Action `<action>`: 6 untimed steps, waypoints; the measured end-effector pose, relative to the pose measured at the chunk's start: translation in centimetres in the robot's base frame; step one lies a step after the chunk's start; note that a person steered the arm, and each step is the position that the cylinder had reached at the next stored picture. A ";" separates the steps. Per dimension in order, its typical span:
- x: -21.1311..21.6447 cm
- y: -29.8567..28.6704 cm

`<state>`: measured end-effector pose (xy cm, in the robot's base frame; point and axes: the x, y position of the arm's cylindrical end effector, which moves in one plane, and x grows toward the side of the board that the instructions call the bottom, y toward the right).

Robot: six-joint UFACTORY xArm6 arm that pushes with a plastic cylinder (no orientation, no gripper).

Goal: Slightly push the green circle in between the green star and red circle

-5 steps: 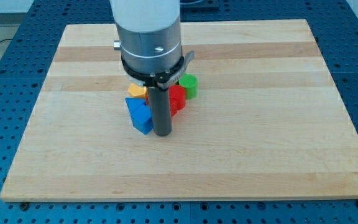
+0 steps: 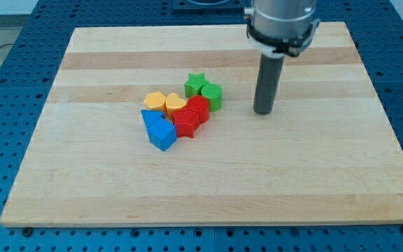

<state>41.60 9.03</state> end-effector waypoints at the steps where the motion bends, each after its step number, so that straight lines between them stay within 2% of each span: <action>1: -1.8 -1.3; 4: -2.2 -9.6; 5: -2.3 -10.4; 6: -3.4 -8.2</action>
